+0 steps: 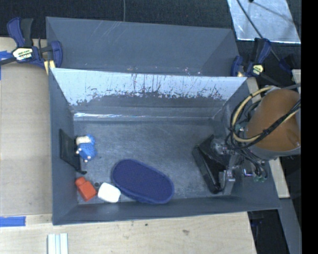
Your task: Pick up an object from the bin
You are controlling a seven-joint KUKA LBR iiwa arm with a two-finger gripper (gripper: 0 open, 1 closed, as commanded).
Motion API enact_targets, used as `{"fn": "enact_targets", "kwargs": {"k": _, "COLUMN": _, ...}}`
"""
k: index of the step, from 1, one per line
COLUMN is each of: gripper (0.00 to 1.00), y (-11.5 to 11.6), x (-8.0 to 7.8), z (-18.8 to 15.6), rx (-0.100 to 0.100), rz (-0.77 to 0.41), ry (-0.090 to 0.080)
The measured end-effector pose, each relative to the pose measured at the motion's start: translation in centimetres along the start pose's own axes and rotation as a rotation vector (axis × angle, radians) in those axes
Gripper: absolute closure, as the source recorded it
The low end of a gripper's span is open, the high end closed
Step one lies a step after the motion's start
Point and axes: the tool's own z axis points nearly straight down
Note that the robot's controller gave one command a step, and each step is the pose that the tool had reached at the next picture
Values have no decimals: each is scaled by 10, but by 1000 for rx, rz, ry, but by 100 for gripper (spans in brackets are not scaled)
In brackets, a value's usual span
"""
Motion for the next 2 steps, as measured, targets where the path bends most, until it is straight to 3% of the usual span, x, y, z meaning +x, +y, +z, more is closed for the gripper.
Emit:
{"fn": "enact_targets", "kwargs": {"k": 1, "gripper": 100, "y": -1, "x": 1, "z": -2, "rx": 1, "rz": -3, "ry": 9}}
{"fn": "enact_targets", "kwargs": {"k": 2, "gripper": 100, "y": -13, "x": -47, "z": -4, "rx": -9, "rz": -8, "ry": 32}}
